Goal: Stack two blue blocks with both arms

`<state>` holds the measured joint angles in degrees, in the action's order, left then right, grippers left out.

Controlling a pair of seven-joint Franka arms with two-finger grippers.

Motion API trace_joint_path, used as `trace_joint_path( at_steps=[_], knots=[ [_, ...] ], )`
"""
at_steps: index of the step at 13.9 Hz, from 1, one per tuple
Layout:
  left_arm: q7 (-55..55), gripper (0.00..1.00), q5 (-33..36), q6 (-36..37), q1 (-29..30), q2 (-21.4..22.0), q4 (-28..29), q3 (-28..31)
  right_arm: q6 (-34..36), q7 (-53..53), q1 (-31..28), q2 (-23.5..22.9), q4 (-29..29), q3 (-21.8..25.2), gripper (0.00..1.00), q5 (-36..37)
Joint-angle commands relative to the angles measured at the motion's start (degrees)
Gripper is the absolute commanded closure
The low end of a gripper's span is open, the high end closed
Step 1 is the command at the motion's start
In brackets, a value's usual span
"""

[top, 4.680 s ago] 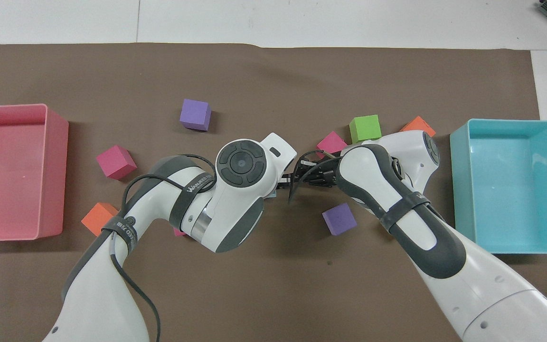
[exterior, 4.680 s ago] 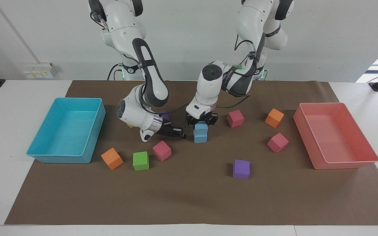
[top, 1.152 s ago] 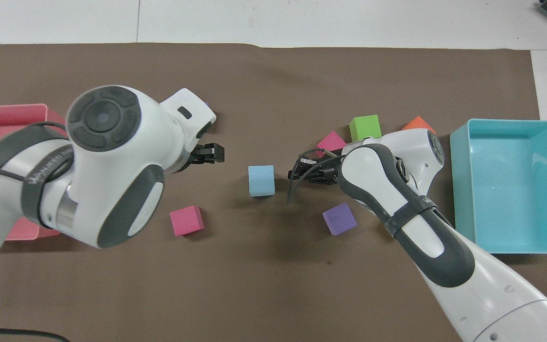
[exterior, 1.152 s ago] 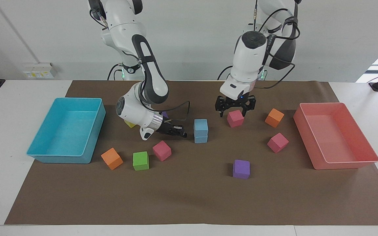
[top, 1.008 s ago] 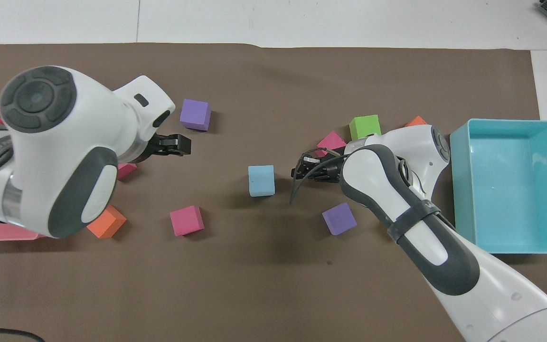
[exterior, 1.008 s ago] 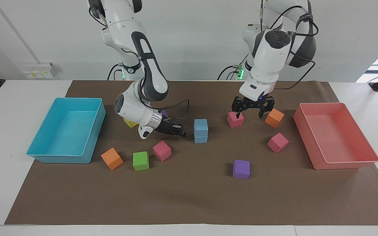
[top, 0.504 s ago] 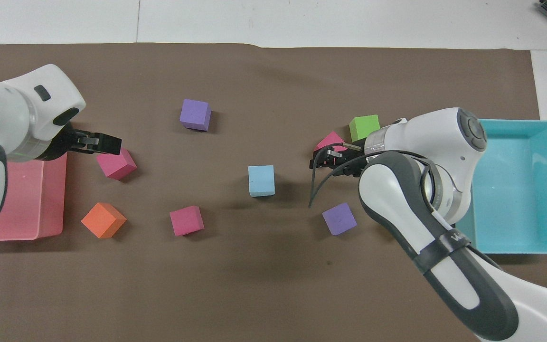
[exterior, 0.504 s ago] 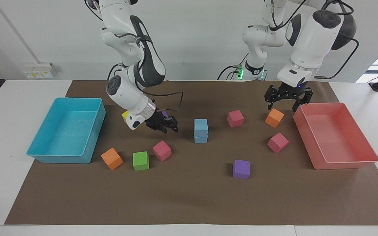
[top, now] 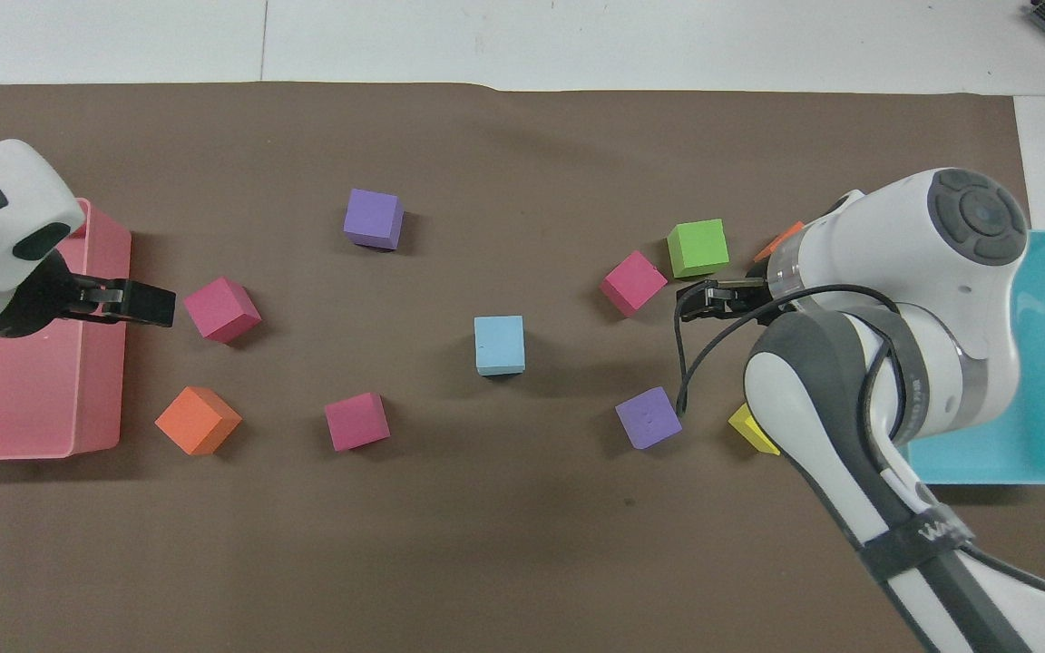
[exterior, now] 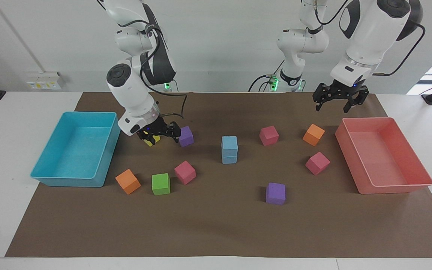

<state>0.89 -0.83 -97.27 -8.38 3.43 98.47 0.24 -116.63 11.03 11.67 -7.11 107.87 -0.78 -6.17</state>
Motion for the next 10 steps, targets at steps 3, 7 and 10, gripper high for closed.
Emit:
trace_joint_path(
  at_steps=[3,7,10],
  knots=[
    [-6.1,0.00,-1.2,3.7,4.0,-3.2,-6.1,-0.4,7.7,3.7,-0.2,3.1,-7.0,-0.5,0.00,10.0],
    [-6.1,0.00,-1.2,8.1,3.5,-4.6,-10.1,-0.5,12.5,3.3,-2.2,7.8,-9.9,-0.3,0.00,10.0],
    [-5.1,0.00,-1.6,7.4,2.5,-4.2,-9.4,-0.9,19.8,3.1,-3.8,8.4,-15.4,-0.2,0.00,9.9]
  ],
)
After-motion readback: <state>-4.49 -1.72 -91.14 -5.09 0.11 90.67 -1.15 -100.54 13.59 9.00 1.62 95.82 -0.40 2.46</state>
